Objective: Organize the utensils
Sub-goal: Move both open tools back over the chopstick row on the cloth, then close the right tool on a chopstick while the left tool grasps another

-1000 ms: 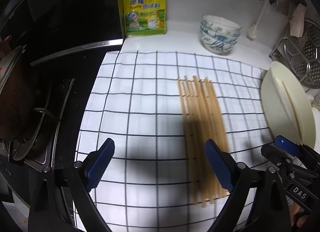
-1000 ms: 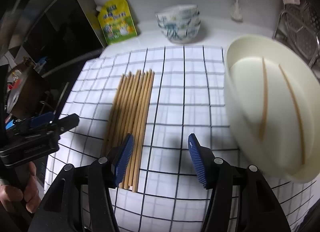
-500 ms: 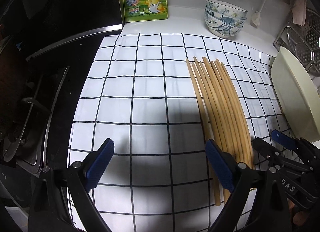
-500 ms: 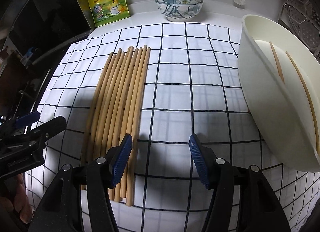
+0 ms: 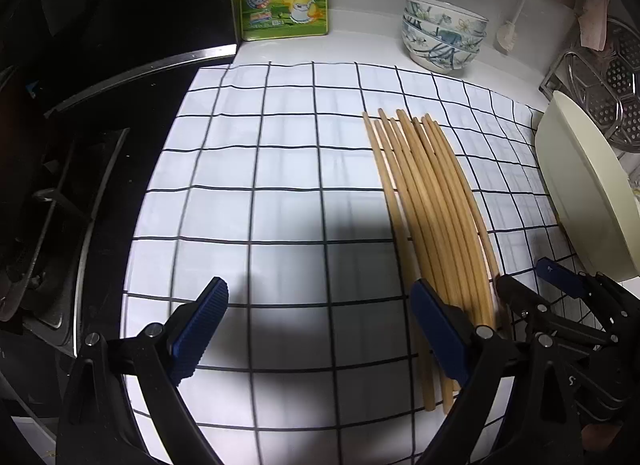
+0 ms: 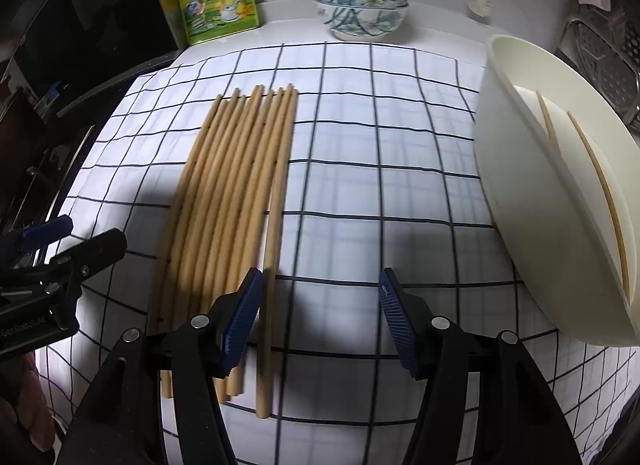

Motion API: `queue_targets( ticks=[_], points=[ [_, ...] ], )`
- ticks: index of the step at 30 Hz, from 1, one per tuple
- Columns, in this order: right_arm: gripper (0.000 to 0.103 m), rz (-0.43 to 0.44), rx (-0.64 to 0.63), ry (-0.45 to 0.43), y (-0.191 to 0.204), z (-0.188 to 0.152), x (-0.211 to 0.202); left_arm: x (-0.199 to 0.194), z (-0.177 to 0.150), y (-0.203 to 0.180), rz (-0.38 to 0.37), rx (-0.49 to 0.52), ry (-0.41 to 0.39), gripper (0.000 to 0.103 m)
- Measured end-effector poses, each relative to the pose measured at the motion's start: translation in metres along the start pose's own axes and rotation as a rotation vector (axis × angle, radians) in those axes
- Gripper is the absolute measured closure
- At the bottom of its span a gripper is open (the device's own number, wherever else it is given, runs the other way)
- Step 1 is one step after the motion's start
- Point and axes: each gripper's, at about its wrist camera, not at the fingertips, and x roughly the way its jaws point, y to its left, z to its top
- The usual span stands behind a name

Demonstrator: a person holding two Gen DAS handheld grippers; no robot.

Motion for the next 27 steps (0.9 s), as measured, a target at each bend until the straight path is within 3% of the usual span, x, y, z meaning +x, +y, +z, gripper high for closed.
queue_targets(
  ticks=[11, 16, 18, 27],
  points=[
    [0.046, -0.037, 0.045, 0.000, -0.026, -0.004, -0.006, 0.021, 0.002, -0.017, 0.009, 0.031, 0.017, 0.012],
    [0.046, -0.032, 0.043, -0.005, -0.025, -0.003, -0.006, 0.027, 0.002, -0.014, 0.037, 0.027, 0.020, 0.012],
    [0.046, -0.030, 0.041, -0.005, -0.024, -0.003, -0.006, 0.027, 0.002, -0.015, 0.072, 0.042, 0.011, 0.018],
    [0.046, -0.028, 0.005, -0.012, -0.017, 0.005, 0.001, 0.023, -0.001, -0.003, 0.073, 0.021, 0.011, 0.020]
  ],
)
